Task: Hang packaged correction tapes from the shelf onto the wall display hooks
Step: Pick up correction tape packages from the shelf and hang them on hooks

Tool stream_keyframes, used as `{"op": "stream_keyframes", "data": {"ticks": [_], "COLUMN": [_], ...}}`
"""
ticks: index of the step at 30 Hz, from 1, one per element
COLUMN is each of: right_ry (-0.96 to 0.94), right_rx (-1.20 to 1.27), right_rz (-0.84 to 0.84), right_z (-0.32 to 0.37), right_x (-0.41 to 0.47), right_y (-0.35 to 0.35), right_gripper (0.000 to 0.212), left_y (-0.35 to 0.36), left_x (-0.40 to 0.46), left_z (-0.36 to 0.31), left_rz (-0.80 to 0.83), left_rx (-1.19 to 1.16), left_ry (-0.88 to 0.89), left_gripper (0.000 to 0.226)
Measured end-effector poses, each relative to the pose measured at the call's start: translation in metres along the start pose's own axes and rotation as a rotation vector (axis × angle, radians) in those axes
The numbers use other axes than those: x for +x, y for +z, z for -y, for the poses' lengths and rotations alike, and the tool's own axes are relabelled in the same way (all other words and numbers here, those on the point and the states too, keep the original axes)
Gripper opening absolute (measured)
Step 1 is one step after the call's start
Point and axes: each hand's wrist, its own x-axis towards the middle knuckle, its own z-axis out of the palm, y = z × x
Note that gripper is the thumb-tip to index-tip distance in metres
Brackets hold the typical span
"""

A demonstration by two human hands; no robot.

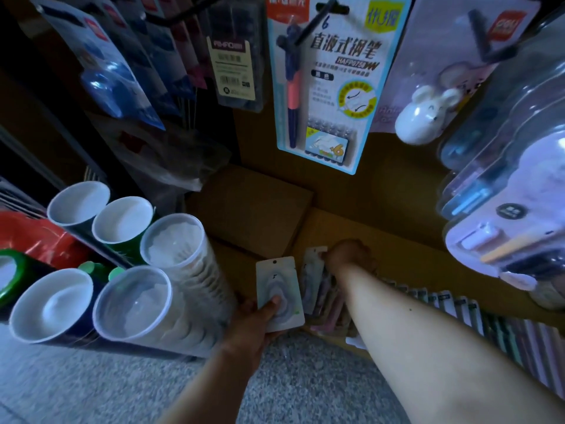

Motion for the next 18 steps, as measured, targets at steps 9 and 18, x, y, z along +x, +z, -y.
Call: {"op": "stream_keyframes", "data": {"ticks": [9, 18], "right_ry": [-0.124, -0.28], "right_rx": [0.11, 0.226], "right_rz": [-0.125, -0.213], "right_z": [-0.016, -0.049], "right_x": [-0.042, -0.145], "right_y": [-0.045, -0.113], "right_gripper": [0.054, 0.039], "left_y": [0.004, 0.003], "left_x": [-0.055, -0.146], "left_z": [-0.02, -0.034], "left_rz": [-0.012, 0.004], "left_rx": [0.054, 0.082], "left_ry": [0.046, 0.12], "left_gripper": [0.033, 0.019]}}
